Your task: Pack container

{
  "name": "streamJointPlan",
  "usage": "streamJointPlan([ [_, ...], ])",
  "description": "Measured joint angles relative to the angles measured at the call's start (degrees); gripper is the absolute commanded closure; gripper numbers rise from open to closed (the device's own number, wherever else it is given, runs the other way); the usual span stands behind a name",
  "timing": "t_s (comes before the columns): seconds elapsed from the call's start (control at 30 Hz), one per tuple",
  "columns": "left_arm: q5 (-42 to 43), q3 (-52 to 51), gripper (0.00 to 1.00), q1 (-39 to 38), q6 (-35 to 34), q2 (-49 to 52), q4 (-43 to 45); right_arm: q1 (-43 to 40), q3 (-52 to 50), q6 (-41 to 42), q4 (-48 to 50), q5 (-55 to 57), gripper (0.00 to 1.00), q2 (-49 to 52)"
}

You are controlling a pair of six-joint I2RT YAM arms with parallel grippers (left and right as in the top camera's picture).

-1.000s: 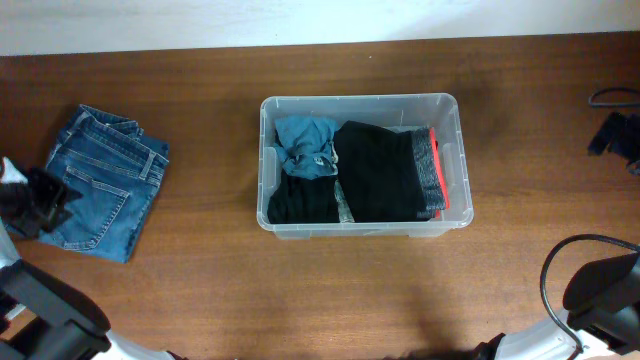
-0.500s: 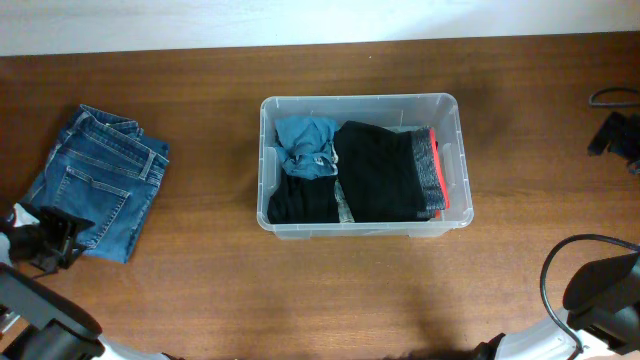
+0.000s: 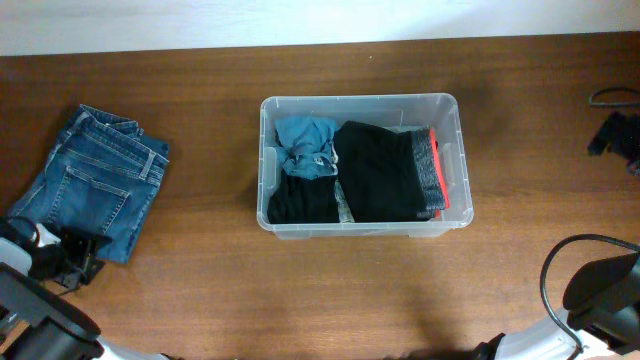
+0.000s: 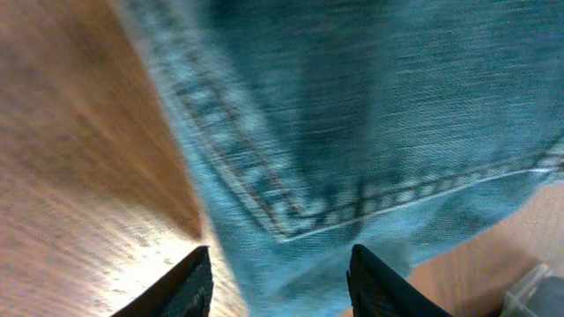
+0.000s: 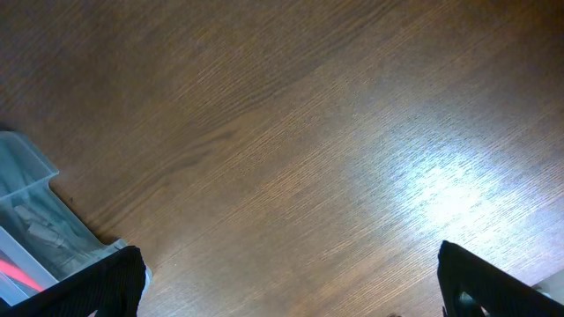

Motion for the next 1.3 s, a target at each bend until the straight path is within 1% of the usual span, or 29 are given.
streamJointPlan([
  [0.27, 0.00, -1.03, 0.48, 1.16, 0.00, -0.02, 2.19, 0.00, 0.00, 0.00, 0.00, 0.00, 0.02, 0.00],
  [0.47, 1.55, -4.46, 0.46, 1.22, -0.11, -1.44, 8.02, 0.00, 0.00, -0.02, 0.00, 0.00, 0.02, 0.00],
  [0.67, 5.66, -7.30, 0.42, 1.38, -0.42, -2.29, 13.53, 0.00, 0.00, 0.00, 0.00, 0.00, 0.02, 0.00],
  [1.3, 7.76, -8.15, 0.42, 1.49, -1.40, -2.47, 14.51, 0.00, 0.00, 0.00, 0.00, 0.00, 0.02, 0.00],
])
